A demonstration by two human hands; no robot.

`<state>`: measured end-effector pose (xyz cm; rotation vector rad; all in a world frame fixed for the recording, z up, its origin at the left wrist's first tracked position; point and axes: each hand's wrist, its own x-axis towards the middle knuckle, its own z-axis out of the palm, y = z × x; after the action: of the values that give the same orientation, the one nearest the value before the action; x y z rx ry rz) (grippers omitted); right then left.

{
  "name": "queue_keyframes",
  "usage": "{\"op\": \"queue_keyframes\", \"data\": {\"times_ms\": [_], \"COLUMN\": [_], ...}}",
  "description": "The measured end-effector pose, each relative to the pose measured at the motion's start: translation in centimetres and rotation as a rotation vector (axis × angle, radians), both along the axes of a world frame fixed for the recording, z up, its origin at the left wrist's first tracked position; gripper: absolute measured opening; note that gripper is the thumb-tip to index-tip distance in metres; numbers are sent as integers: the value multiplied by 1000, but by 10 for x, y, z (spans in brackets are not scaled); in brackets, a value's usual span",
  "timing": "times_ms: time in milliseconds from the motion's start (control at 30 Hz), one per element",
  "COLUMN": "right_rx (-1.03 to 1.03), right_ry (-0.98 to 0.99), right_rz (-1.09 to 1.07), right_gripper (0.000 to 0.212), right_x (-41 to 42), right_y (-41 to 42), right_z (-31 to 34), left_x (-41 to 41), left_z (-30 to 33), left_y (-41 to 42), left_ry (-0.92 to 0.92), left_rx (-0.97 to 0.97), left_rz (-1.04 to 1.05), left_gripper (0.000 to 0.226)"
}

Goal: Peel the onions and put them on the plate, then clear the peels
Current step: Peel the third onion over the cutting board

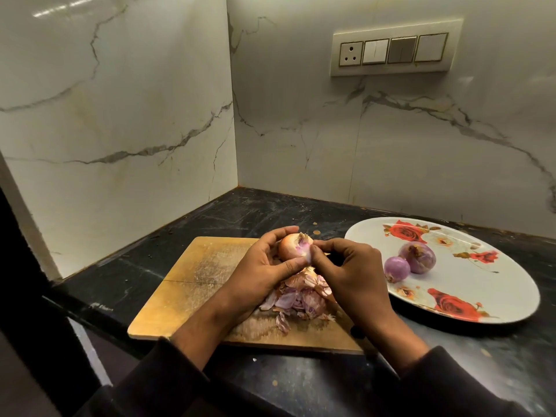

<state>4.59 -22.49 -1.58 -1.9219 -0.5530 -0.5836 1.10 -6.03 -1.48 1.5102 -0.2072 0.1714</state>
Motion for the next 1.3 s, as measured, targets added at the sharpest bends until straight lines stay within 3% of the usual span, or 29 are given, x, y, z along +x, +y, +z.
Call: {"op": "queue_keyframes", "data": {"times_ms": [400, 567, 767, 900, 1100, 1300], "right_rx": [-132, 30, 167, 276, 74, 63], "right_ry": [-130, -38, 102, 228, 23, -10], "right_rz": [-107, -110, 29, 56, -78, -100], "right_gripper": [8, 4, 18, 5, 5, 9], "right_x": [-3, -5, -4, 3, -6, -5], "right_y": [11, 10, 10, 10, 15, 19], "right_z": [1, 1, -1, -7, -3, -5], "left_x": [0, 0, 3, 1, 0, 0], "left_z": [1, 1, 0, 1, 2, 2], "left_y": [0, 0, 1, 0, -1, 0], "left_ry": [26, 32, 25, 19, 10, 26], "left_rx": [-57, -91, -119, -75, -55, -126], "left_rz": [-29, -37, 2, 13, 18, -9], "left_gripper": [55, 56, 58, 57, 56, 56]}}
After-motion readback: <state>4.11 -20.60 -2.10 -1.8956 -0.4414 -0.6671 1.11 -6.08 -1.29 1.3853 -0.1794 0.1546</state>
